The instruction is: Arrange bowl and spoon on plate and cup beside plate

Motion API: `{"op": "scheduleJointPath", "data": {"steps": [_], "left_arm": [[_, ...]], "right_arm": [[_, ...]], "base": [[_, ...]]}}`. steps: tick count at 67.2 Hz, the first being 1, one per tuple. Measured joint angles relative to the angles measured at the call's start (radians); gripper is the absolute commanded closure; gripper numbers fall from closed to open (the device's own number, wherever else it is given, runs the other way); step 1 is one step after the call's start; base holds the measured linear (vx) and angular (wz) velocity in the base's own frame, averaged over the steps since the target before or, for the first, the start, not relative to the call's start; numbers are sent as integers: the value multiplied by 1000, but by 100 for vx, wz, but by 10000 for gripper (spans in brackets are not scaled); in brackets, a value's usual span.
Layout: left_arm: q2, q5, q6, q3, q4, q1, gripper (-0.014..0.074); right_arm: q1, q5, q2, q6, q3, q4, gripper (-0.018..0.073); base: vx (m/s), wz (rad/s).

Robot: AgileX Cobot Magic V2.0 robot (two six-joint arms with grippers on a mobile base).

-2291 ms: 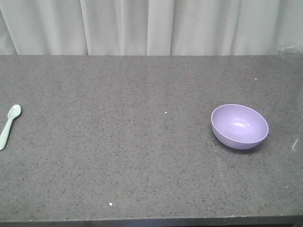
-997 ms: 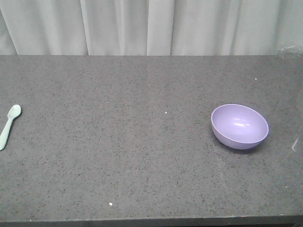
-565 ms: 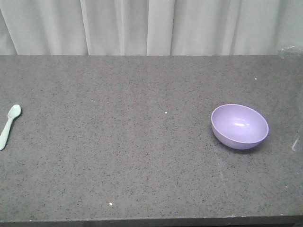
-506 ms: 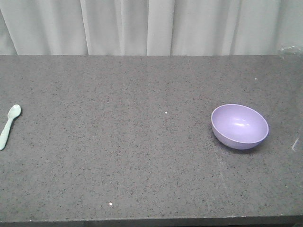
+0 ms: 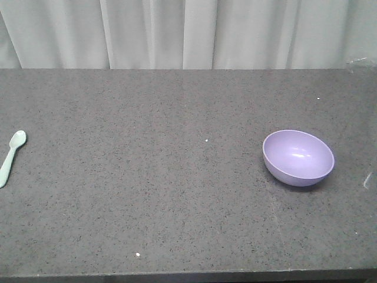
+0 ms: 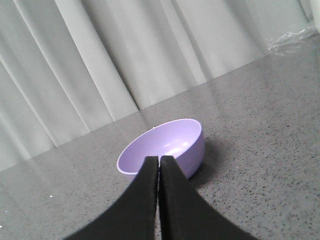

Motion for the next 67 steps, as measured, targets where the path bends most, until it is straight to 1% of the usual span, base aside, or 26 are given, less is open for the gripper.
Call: {"op": "scheduleJointPath", "data": {"steps": [4,8,11,15,19,22,25,31,35,37,39,42,45,49,51,56,58,59,60,61,64,67], "left_arm": [[0,-46,-40,0,-39,0,603],[0,-98,-103,0,-94,0,603],[0,-132,-157,0,-157,0,603],[0,-165,-225,0,-222,0,603],[0,-199,-289,0,-295,0,603],[0,-222,-333,0,-355,0,603],[0,-239,-368,0,-395,-1,603],[0,-245,-402,-19,-446,-4,603],[0,-234,-405,-64,-441,-13,599],[0,-227,-402,-90,-430,-16,598],[0,-214,-394,-128,-406,-23,594],[0,-187,-384,-186,-361,-26,586],[0,-152,-368,-250,-308,-32,577],[0,-79,-340,-332,-245,-34,557],[0,-36,-326,-375,-214,-35,544],[0,75,-288,-465,-165,-35,505],[0,123,-273,-495,-156,-35,482],[0,142,-267,-506,-153,-35,472],[-1,161,-262,-516,-151,-35,462],[-1,188,-255,-530,-149,-35,444],[-2,237,-246,-552,-148,-35,399],[-4,289,-243,-571,-154,-35,347]], "right_arm": [[0,0,0,0,0,30,562],[0,0,0,1,0,49,562],[0,2,0,1,0,58,562],[0,12,0,1,0,60,562],[0,49,0,1,-13,61,562],[0,93,0,1,-52,61,562],[0,123,0,-3,-99,60,562],[0,194,39,-54,-253,60,561],[0,236,92,-136,-366,60,554],[0,253,127,-194,-417,61,548],[0,273,163,-261,-478,68,540],[0,292,206,-332,-558,86,512],[0,303,255,-417,-628,122,484],[0,310,311,-524,-698,181,425],[0,312,340,-571,-725,218,384],[0,316,395,-659,-762,310,266],[0,316,414,-693,-767,351,214],[0,316,420,-705,-768,374,203],[0,316,426,-716,-768,388,161],[0,316,435,-731,-768,409,141],[0,316,450,-753,-768,446,78],[0,316,468,-764,-768,483,34]], "base": [[0,0],[0,0],[0,0],[0,0],[0,0],[0,0],[0,0],[0,0],[0,0],[0,0],[0,0],[0,0],[0,0],[0,0],[0,0],[0,0],[0,0],[0,0],[0,0],[0,0],[0,0],[0,0]]}}
